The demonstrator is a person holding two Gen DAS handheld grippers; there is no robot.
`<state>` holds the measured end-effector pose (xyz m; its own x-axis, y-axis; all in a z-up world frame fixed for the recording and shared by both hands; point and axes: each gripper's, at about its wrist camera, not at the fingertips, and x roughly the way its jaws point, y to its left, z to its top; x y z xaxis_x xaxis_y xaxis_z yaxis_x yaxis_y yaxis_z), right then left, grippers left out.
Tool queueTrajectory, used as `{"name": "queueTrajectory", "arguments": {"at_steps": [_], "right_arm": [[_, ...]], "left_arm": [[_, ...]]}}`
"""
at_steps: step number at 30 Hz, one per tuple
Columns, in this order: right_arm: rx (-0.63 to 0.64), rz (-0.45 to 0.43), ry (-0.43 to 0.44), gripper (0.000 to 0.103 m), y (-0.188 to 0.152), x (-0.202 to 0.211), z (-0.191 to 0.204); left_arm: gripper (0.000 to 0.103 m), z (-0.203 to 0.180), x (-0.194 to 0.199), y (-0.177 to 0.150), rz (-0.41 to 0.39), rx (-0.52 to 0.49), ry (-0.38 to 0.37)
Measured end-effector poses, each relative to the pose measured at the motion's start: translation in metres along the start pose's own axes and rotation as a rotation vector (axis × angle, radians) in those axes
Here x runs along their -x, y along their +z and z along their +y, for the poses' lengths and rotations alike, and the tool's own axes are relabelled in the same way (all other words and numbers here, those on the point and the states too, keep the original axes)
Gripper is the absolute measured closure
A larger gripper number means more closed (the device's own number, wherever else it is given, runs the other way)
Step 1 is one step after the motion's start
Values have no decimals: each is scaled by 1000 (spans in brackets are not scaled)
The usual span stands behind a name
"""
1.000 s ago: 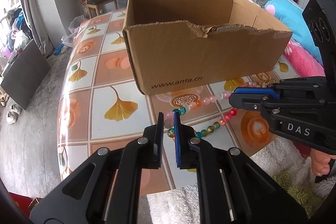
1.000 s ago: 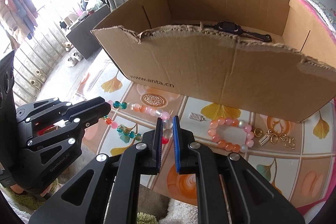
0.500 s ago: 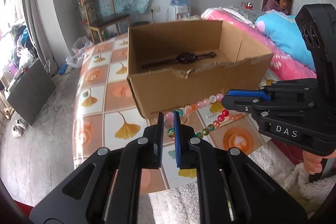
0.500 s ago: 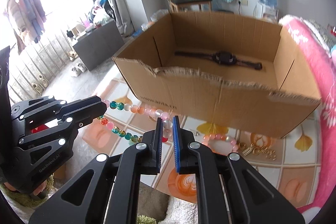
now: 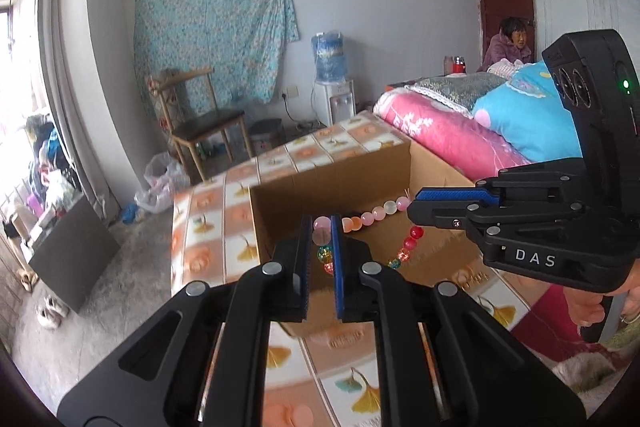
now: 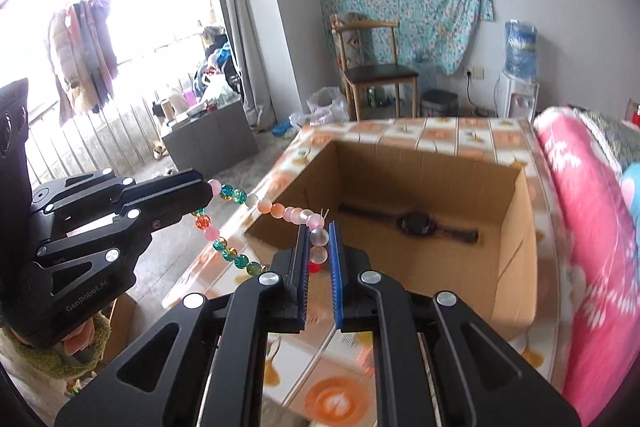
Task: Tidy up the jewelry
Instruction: 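Carry the beaded bracelet over the cardboard box with the left tool, then open the left tool to drop the bracelet into the box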
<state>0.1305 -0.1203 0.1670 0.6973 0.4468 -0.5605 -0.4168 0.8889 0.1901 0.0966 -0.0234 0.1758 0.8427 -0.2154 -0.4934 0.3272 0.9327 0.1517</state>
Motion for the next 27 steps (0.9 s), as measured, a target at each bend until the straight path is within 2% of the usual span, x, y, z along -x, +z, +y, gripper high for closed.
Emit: {"name": "queueTrajectory", "arguments": {"at_steps": [3,6,10,16,22,26,27], "right_arm": [[-16,21,25,93,18,-16,-15],[-44,78,63,93,34,-45,-36],[-113,207,123,93,40,-92,-65],[-168,425,189,93,24,-157,-80],[-208,659,244,93,9,-211,-82],[-271,761,270,93,-3,-234,-87],[-281,760,273,93,-3,-235,-88]], "left_arm": [[95,0,-22,15,1,-11,-14],[95,4,-55,27,35,-16,-28],[95,9,-108,29,133,-14,-50],[95,22,-168,9,308,-15,-75],[95,33,-197,-9,453,-8,-85],[94,33,-206,-16,507,-32,-59],[89,32,-207,-17,519,-34,-54]]}}
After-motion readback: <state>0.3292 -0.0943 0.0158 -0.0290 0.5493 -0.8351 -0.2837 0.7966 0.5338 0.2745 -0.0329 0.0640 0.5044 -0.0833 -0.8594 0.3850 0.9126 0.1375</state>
